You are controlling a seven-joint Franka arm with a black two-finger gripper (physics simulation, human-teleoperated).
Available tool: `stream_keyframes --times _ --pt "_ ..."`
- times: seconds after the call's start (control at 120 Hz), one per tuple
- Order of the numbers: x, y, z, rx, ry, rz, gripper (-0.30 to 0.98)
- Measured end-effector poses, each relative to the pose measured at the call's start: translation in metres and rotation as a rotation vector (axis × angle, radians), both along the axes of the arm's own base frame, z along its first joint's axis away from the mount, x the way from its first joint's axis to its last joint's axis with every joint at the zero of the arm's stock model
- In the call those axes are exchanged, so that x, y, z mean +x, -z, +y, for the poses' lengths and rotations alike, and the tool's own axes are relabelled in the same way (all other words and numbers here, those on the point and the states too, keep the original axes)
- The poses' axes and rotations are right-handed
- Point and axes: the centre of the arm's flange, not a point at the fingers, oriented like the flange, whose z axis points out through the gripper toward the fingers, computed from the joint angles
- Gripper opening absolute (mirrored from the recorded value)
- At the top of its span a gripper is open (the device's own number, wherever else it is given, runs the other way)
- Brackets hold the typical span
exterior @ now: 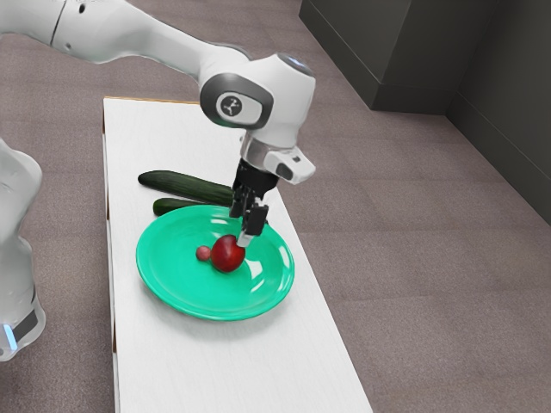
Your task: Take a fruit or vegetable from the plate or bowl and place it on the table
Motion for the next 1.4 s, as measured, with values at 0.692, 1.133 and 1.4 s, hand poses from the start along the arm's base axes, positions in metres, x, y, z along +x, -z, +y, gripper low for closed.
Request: stream_keyframes --times 0.692,1.133,1.4 --pt "-0.012 0.041 0.003 -0.021 -0.093 0.036 0.69" --pt "-0.011 0.051 0.005 -0.030 -0.117 0.015 0.69" --pt "-0.014 0.058 -0.001 -0.040 -0.117 0.021 0.69"
